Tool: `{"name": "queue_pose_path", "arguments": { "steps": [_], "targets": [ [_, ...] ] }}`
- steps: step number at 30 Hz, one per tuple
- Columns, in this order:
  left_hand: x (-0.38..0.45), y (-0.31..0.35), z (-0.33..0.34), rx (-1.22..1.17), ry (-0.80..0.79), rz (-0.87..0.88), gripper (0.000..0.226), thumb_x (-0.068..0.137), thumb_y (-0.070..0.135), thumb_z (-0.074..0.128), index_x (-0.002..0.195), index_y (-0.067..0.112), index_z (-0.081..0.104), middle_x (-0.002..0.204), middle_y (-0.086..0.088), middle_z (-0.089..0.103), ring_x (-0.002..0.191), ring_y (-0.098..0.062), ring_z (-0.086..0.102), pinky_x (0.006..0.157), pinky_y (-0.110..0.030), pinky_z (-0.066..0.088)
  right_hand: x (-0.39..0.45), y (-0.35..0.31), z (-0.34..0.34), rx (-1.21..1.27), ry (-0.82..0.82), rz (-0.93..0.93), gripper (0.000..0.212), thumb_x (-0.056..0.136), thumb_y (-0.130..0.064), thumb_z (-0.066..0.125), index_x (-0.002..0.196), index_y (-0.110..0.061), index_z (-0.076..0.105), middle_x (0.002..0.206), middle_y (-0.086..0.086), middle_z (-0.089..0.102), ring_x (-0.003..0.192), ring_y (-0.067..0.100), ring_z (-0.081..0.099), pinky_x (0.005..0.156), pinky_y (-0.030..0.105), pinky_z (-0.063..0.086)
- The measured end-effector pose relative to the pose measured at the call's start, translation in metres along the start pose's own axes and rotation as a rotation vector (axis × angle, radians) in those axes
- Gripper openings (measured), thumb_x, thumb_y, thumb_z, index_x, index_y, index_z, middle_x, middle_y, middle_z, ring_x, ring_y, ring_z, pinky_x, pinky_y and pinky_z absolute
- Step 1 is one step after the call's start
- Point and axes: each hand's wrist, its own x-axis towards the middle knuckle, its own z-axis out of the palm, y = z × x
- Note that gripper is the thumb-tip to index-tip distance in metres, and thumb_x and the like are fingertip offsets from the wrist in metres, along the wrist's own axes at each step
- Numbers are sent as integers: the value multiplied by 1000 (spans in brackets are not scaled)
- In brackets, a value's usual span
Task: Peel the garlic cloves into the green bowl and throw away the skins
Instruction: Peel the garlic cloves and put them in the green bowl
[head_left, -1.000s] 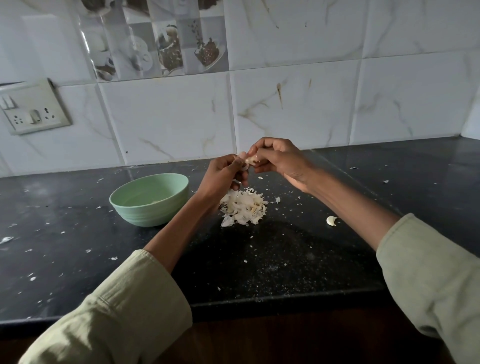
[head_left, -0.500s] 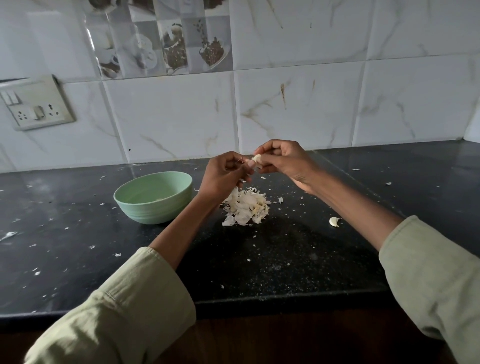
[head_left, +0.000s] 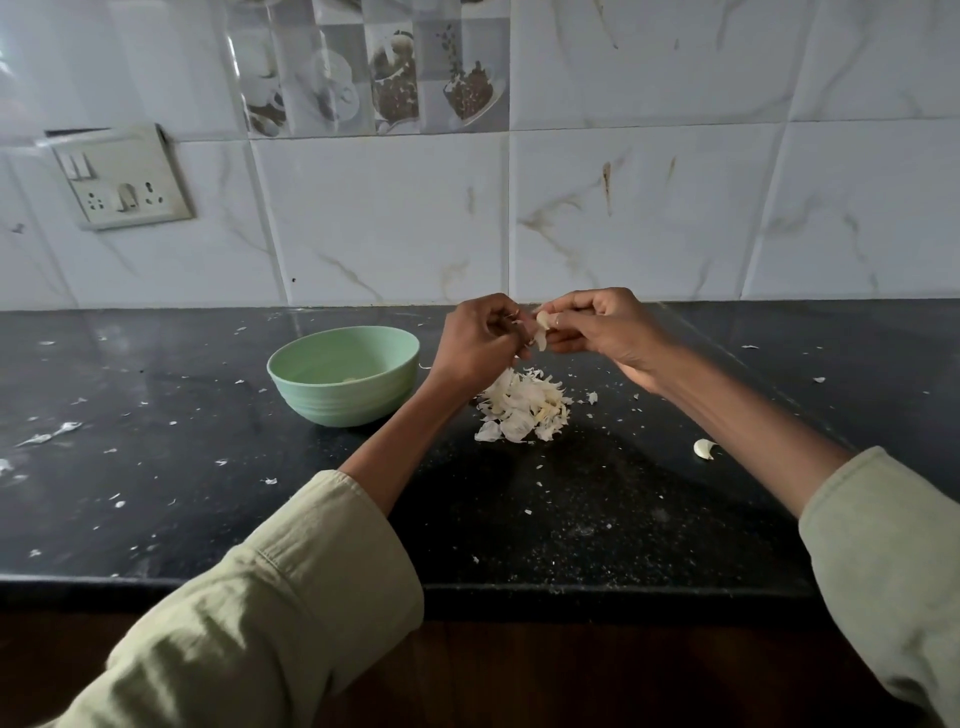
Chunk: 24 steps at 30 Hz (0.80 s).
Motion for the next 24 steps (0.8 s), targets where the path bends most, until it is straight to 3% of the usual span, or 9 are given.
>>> {"name": "queue_pose_path", "arguments": {
  "steps": [6, 8, 12, 16, 19, 22, 24],
  "targets": [
    [-2, 1, -1, 24, 32, -12, 6, 94, 10, 72, 95, 4, 71, 79, -10, 77, 67, -15, 75, 61, -25, 57, -2, 0, -2, -122, 0, 16, 16, 95, -3, 70, 111, -3, 75, 96, 17, 78, 83, 20, 75, 74, 27, 63],
    [-2, 1, -2, 29, 39, -10, 6, 94, 10, 70, 95, 4, 71, 80, -9, 77, 68, -16, 75, 63, -27, 59, -3, -2, -3, -150, -1, 9, 17, 95, -3, 71, 111, -4, 76, 98, 17, 78, 84, 20, 75, 75, 29, 63],
    [-6, 5, -1, 45, 28, 6, 10, 93, 7, 63, 96, 4, 72, 82, -13, 76, 67, -14, 71, 57, -19, 51, -5, -2, -4, -264, 7, -24, 13, 94, -6, 73, 105, -9, 78, 96, 13, 79, 87, 24, 76, 81, 34, 65],
    [-5, 5, -2, 96, 35, 24, 14, 94, 15, 61, 91, 12, 74, 77, -4, 74, 67, -13, 66, 61, -29, 53, -6, -4, -8, -470, -10, -112, 10, 89, -9, 79, 98, -14, 80, 90, 4, 79, 88, 24, 76, 85, 35, 63],
    [-6, 5, -3, 135, 26, 13, 21, 94, 16, 56, 86, 16, 76, 71, 2, 70, 67, -13, 64, 64, -29, 52, -6, -7, -13, -558, -27, -173, 13, 87, -11, 81, 100, -15, 80, 91, -2, 78, 87, 15, 73, 79, 25, 59],
    [-8, 8, -5, 137, 1, -12, 30, 85, 21, 50, 69, 18, 74, 68, -2, 72, 71, -20, 68, 71, -36, 56, -3, -7, -17, -630, 9, -183, 10, 89, -14, 80, 98, -16, 81, 87, -6, 77, 78, 2, 68, 66, 7, 48],
    [-9, 9, -6, 137, -33, -46, 33, 82, 26, 47, 64, 14, 72, 70, -4, 73, 72, -21, 67, 70, -37, 54, -2, -5, -19, -657, 17, -174, 7, 89, -16, 79, 96, -16, 81, 83, -8, 75, 69, -8, 63, 61, 3, 42]
  ]
}}
